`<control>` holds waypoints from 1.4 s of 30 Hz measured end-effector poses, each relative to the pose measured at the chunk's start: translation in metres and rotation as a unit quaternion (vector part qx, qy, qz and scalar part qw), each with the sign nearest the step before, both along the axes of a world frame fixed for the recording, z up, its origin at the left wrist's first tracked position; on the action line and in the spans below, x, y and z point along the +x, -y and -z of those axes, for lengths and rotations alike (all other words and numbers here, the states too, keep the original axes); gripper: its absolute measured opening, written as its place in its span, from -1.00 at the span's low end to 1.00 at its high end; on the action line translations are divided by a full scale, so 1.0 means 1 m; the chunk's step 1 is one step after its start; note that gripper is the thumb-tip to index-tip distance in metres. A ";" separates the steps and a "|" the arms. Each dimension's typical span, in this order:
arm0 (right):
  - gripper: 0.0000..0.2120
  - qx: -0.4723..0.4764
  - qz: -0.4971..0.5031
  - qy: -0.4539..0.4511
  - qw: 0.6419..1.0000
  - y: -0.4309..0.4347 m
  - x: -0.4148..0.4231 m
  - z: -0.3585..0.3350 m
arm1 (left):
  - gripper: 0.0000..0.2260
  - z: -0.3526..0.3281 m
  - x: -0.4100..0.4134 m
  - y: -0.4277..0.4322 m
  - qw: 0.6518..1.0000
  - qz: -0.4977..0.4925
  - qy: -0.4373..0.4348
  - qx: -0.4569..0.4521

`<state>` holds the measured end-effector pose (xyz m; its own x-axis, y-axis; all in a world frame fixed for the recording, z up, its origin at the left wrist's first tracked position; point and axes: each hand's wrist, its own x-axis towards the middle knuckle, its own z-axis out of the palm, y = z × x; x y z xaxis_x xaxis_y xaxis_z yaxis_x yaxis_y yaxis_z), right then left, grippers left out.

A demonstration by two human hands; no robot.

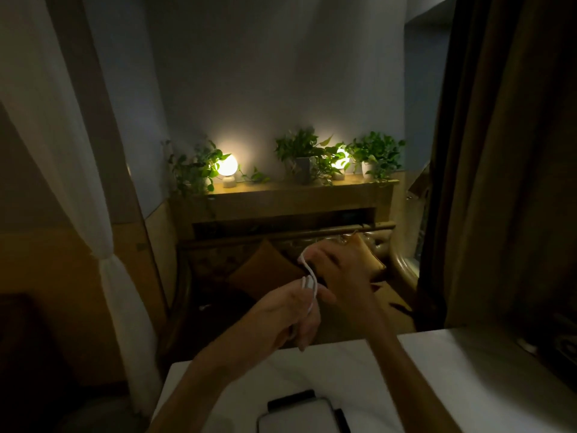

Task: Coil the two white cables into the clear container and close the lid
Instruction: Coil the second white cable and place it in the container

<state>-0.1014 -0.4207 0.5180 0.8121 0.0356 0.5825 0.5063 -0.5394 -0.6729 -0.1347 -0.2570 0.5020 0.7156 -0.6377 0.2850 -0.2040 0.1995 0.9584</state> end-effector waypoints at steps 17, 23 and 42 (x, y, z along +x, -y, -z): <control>-0.84 0.202 -0.158 -0.236 0.937 -0.041 -0.048 0.053 | -0.79 0.061 0.035 -0.007 0.937 -0.331 0.111 0.006; -0.73 0.068 -0.080 0.026 0.994 -0.044 -0.049 0.065 | -0.67 0.073 0.027 0.010 0.932 -0.357 0.019 -0.054; -0.62 0.057 -0.008 -0.141 0.988 -0.069 -0.045 0.116 | -0.63 0.081 0.030 0.000 0.872 -0.474 -0.082 0.093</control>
<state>-0.1460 -0.3517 0.4024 0.9424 -0.0041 0.3343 0.2977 -0.4450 -0.8446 -0.1047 -0.2572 0.4205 0.9679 0.2372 0.0833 -0.0493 -0.1461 0.9880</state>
